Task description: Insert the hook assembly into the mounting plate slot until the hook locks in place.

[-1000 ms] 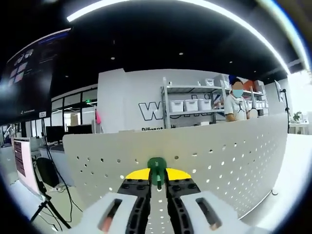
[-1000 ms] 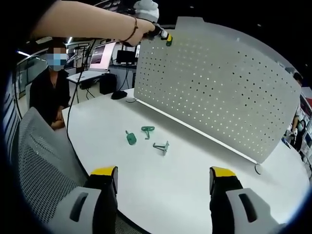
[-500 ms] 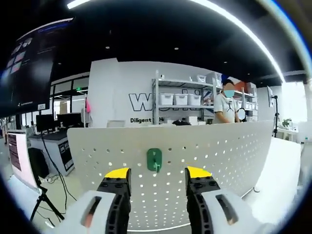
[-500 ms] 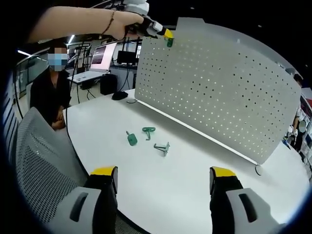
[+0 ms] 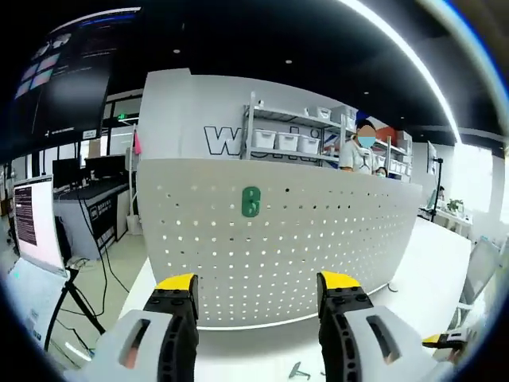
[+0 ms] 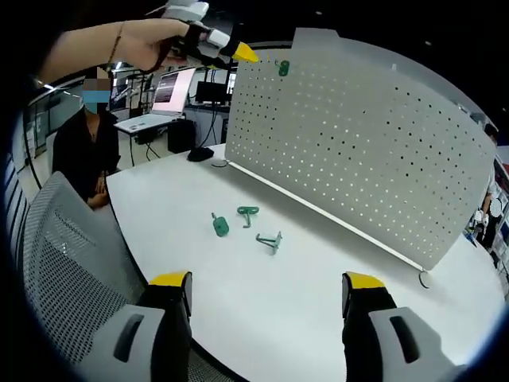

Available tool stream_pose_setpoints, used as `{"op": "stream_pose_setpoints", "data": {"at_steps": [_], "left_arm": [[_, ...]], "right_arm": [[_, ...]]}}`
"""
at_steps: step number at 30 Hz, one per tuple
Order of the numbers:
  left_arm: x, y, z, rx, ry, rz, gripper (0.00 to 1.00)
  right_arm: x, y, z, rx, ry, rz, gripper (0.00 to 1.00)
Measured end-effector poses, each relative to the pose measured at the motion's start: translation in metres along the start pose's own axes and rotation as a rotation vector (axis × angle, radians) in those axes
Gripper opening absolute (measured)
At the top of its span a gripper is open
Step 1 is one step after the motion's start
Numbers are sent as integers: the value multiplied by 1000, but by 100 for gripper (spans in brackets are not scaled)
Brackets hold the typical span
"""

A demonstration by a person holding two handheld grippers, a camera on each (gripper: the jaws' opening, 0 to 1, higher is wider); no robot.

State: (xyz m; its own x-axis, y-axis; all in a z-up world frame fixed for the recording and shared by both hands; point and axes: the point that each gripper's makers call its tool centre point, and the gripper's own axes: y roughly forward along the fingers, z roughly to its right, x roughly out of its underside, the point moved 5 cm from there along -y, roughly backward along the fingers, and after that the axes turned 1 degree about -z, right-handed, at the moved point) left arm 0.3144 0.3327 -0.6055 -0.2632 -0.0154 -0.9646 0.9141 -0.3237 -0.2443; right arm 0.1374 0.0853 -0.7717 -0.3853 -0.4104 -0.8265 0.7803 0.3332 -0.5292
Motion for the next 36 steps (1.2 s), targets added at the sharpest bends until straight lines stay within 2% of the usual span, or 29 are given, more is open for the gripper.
{"op": "stream_pose_setpoints", "data": {"at_steps": [11,18,26,36], "left_arm": [[54,-49,19,63,-41,-105,70],[87,-73,25,80,-59,-155,73],[120,-90,39,121,-56,-221,78],[137,-98,51,158,-76,-264,82]], "right_arm": [[2,1,-3,-10,-18,-11,74],[2,0,-3,-5,-22,-14,74],[2,0,0,8,-17,-13,73],[2,-1,-2,7,-15,-12,72]]}}
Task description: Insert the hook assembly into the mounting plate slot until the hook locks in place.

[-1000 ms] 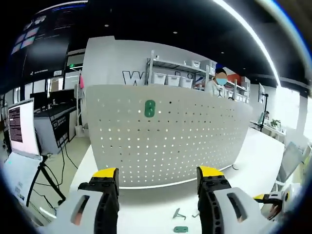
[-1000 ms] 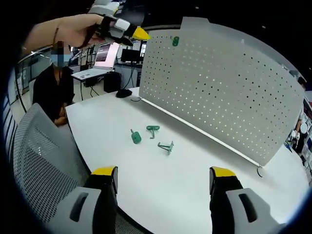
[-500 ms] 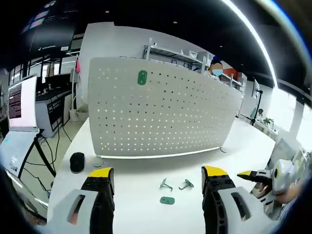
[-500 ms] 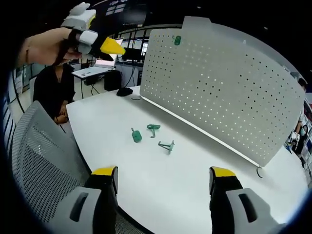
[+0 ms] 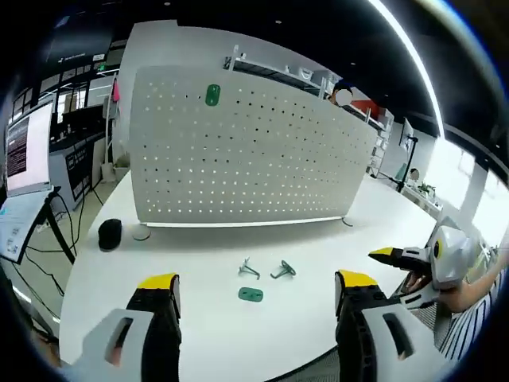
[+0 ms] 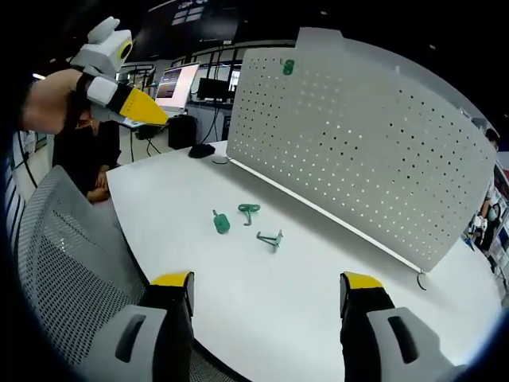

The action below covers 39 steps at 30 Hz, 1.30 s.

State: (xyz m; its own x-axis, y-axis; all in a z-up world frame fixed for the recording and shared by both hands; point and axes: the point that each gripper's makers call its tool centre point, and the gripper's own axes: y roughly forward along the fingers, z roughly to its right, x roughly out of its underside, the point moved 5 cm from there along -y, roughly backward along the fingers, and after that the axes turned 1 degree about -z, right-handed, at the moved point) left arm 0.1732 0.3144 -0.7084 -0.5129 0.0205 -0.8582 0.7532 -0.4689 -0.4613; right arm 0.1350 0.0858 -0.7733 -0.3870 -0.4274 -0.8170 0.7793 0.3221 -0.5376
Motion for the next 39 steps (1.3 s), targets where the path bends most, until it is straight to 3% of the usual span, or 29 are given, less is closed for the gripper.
{"op": "stream_pose_setpoints", "data": {"at_steps": [22,27,32,39], "left_arm": [[36,3,18,50,-47,-87,92],[45,6,21,67,-57,-107,93],[51,4,23,72,-38,-132,93],[55,3,23,82,-45,-143,94]], "right_arm": [[3,0,0,-20,27,-20,67],[6,2,1,-40,50,-53,65],[7,11,4,-92,97,-115,55],[-1,38,13,-133,111,-138,40]]}}
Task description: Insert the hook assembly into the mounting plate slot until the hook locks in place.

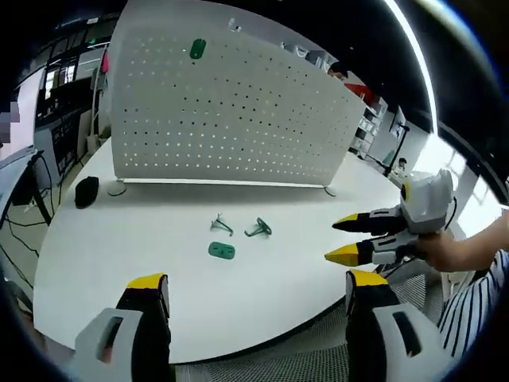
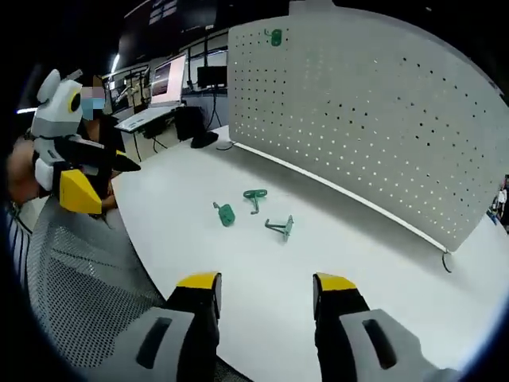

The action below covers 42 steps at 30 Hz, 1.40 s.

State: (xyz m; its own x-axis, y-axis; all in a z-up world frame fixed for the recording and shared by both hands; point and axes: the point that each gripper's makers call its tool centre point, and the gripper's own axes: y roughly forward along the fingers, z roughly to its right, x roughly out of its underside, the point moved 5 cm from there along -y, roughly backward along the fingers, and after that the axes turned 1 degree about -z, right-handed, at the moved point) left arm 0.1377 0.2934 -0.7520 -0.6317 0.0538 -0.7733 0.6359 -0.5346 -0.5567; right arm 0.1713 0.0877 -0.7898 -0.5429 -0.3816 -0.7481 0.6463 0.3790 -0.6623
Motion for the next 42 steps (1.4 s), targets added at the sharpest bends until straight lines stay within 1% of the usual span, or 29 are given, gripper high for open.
{"op": "stream_pose_setpoints", "data": {"at_steps": [2,3,4,5,7,9,10,12,15,18,19,22,25,27,28,29,31,32,33,35,39,41,42], "left_arm": [[1,-1,-2,0,-5,4,94],[1,-1,-2,-1,-9,2,94],[1,-1,-2,-1,-14,3,94],[0,-1,-3,0,-17,2,94],[0,-1,-3,-1,-15,1,94],[1,0,-2,1,-17,-4,94],[1,0,-3,-1,-17,-5,94],[0,-1,-4,-4,-27,3,94],[1,-1,-5,-9,-29,0,94],[1,0,-6,-9,-35,-2,94],[0,0,-6,-11,-34,-1,94],[1,0,-6,-14,-35,-6,94],[1,0,-7,-17,-43,-6,93],[1,0,-7,-20,-47,-3,93],[1,0,-7,-21,-50,-6,93],[1,0,-7,-21,-51,-7,93],[1,0,-8,-24,-49,-7,93],[1,0,-8,-24,-49,-9,93],[1,0,-8,-26,-49,-8,93],[1,0,-8,-30,-48,-8,92],[1,1,-8,-32,-49,-10,92],[1,1,-8,-32,-49,-11,92],[1,1,-8,-32,-48,-12,92]], "right_arm": [[-1,12,1,-16,0,-22,38],[-1,17,1,-27,5,-29,34],[-1,24,0,-58,14,-58,31],[-3,31,2,-50,14,-54,30],[-2,41,4,-57,7,-78,29],[-2,51,6,-67,23,-86,26],[-1,57,7,-72,22,-112,25],[-2,66,13,-62,18,-125,25],[-4,78,20,-65,29,-142,22],[-8,89,25,-64,21,-150,20],[-9,94,25,-73,20,-166,19],[-12,101,26,-75,18,-175,16],[-14,112,28,-80,9,-198,14],[-15,116,30,-83,25,-209,14],[-14,119,31,-87,45,-222,14],[-14,121,31,-92,48,-234,13],[-14,125,32,-86,29,-254,12],[-15,128,32,-93,34,-256,11],[-15,129,32,-96,33,-268,10],[-18,130,34,-84,19,-261,8],[-17,132,35,-89,5,-283,4],[-19,132,36,-82,-6,-272,4],[-17,133,37,-86,-10,-285,4]]}}
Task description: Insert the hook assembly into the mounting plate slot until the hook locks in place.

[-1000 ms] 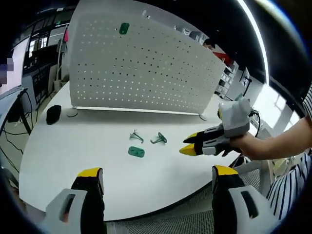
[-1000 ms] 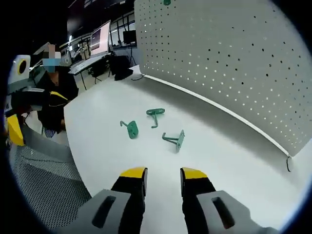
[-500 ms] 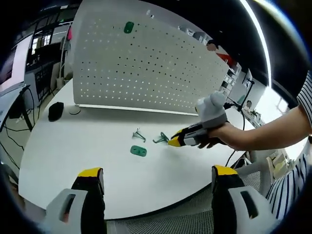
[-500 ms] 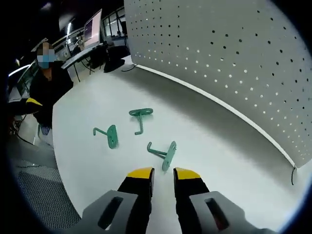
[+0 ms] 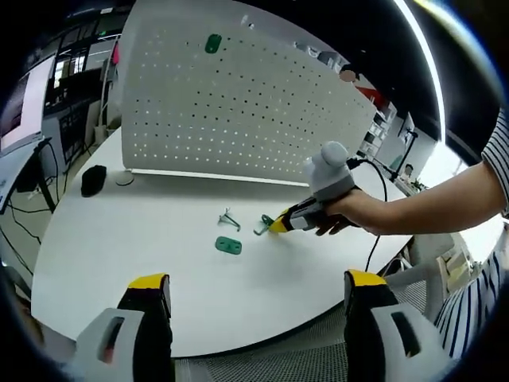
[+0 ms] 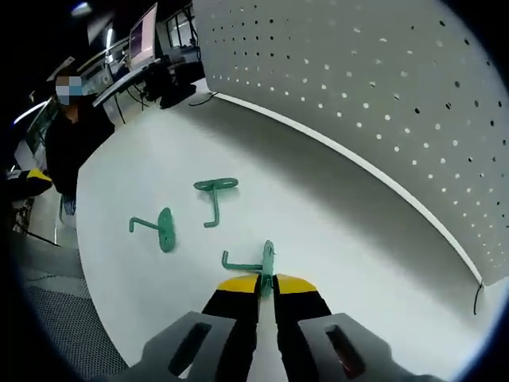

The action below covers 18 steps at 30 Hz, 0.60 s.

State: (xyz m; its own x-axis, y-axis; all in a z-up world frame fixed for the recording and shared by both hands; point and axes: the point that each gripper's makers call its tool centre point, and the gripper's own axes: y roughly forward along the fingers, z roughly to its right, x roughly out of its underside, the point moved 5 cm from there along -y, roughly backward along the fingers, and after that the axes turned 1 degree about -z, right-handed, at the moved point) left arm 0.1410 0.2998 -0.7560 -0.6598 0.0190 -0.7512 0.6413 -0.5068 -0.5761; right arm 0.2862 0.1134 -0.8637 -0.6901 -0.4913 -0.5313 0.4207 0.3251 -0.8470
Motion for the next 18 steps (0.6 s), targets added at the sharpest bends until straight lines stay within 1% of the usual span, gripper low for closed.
{"op": "stream_pose_setpoints", "data": {"at_steps": [6,9,12,18], "left_arm": [[0,1,1,2,-1,-5,91],[0,1,1,2,1,-8,91],[0,1,1,1,5,-9,91],[-2,1,1,1,3,-5,91]], "right_arm": [[-1,1,0,4,-26,7,2],[-1,1,-2,-1,-24,10,1],[-1,1,-2,5,-36,18,1],[-7,-6,1,16,-30,49,0]]}}
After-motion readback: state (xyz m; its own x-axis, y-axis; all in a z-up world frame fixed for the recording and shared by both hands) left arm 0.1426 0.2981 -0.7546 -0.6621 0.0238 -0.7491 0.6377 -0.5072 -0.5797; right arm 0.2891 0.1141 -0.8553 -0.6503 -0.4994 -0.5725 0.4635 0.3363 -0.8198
